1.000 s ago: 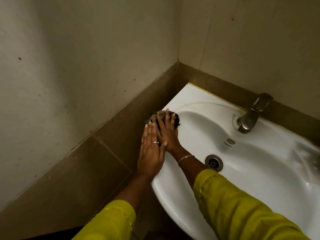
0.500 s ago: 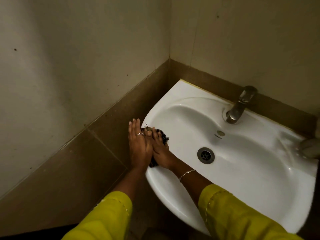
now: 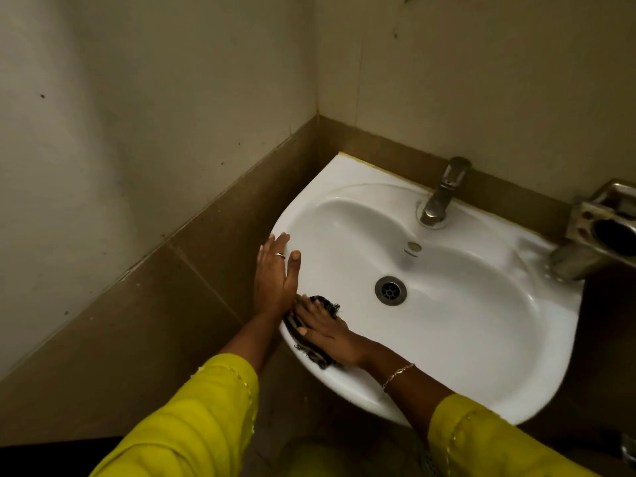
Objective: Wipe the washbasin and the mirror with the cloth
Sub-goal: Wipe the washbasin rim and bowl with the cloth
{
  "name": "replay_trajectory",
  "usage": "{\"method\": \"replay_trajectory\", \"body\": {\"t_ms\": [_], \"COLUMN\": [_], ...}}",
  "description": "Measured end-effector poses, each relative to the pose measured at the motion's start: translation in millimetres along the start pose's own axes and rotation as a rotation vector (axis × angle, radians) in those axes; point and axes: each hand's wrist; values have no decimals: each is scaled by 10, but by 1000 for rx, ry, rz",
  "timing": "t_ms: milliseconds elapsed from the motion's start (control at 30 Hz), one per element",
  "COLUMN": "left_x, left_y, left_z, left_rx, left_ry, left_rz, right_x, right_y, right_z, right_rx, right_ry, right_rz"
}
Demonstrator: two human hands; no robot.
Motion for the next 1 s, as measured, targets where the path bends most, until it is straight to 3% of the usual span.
{"method": "replay_trajectory", "body": {"t_ms": [100,433,1000], "left_x": [16,97,138], "left_y": [-25,-82,-96], "left_z": [25,63,71], "left_rx": [74,210,244], "left_ry": [-57,-93,-143], "left_rz": [192,497,619], "right_x": [-28,-137,-634], "right_y": [-49,22,427], "right_z": [-90,-642,-1481], "right_rx": [20,136,296], "right_ry": [-8,-67,-139], "right_rz": [-16,-63,-258]}}
Point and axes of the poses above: each hand's wrist, its own z-axis towards the middle knuckle, its own y-axis out of the back of the hand, x = y × z, and after that the axes turned 1 degree about -y, right-handed
